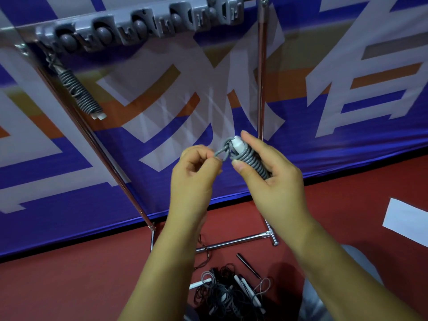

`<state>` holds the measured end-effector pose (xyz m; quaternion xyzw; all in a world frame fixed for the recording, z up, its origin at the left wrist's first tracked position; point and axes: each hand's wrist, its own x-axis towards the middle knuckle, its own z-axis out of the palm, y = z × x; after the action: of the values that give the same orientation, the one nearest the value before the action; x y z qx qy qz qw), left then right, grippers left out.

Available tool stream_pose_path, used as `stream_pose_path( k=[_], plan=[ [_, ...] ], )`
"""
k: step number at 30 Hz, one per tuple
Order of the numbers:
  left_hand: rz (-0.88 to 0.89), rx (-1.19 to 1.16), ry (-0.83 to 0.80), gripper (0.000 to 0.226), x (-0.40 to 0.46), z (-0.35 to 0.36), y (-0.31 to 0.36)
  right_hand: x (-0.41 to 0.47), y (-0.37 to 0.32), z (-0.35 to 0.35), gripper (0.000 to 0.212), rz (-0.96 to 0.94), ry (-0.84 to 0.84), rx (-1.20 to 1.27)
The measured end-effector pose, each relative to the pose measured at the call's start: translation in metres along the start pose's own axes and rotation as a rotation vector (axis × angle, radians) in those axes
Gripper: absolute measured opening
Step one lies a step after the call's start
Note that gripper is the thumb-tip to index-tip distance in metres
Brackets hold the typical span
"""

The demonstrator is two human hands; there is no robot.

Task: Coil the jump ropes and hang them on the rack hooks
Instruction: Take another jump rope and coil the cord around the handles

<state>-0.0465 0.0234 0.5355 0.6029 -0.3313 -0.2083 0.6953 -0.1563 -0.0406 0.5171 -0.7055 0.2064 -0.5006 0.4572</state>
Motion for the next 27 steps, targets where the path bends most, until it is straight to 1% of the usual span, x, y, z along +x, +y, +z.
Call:
stream_pose_path(
  k=[2,4,6,7,9,11,14,18,20,22,25,27],
  plan=[
    [0.013,0.109,-0.088,0.022,0.003,-0.002,0.004,0.004,-0.003,-0.002,0.052,0.054,-0.064,0.083],
    [0.083,0.249,-0.171,0.032,0.006,-0.002,0.01,0.007,-0.003,-0.004,0.049,0.121,-0.11,0.194],
    [0.167,0.371,-0.228,0.034,0.007,0.0,0.016,0.008,-0.002,-0.006,0.046,0.166,-0.106,0.281],
    [0.199,0.424,-0.244,0.031,0.007,0.0,0.019,0.008,-0.002,-0.006,0.045,0.179,-0.094,0.309],
    [0.234,0.523,-0.233,0.023,0.009,0.001,0.023,0.007,-0.001,-0.007,0.044,0.19,-0.062,0.348],
    [0.221,0.593,-0.201,0.018,0.011,0.002,0.024,0.006,-0.001,-0.007,0.046,0.195,-0.051,0.348],
    [0.218,0.672,-0.174,0.016,0.011,0.005,0.027,0.006,-0.001,-0.004,0.047,0.208,-0.041,0.345],
    [0.44,0.805,-0.086,0.023,0.01,0.014,0.033,0.015,-0.005,-0.002,0.049,0.26,0.043,0.411],
    [0.539,0.828,-0.085,0.027,0.012,0.015,0.035,0.02,-0.006,-0.003,0.05,0.261,0.05,0.422],
    [0.579,0.8,-0.108,0.03,0.012,0.011,0.034,0.023,-0.007,-0.006,0.05,0.252,0.021,0.409],
    [0.555,0.693,-0.138,0.023,0.008,0.005,0.032,0.023,-0.007,-0.007,0.047,0.268,-0.018,0.453],
    [0.453,0.549,-0.145,0.018,0.007,0.003,0.033,0.024,-0.007,-0.004,0.044,0.279,-0.06,0.465]
  ],
)
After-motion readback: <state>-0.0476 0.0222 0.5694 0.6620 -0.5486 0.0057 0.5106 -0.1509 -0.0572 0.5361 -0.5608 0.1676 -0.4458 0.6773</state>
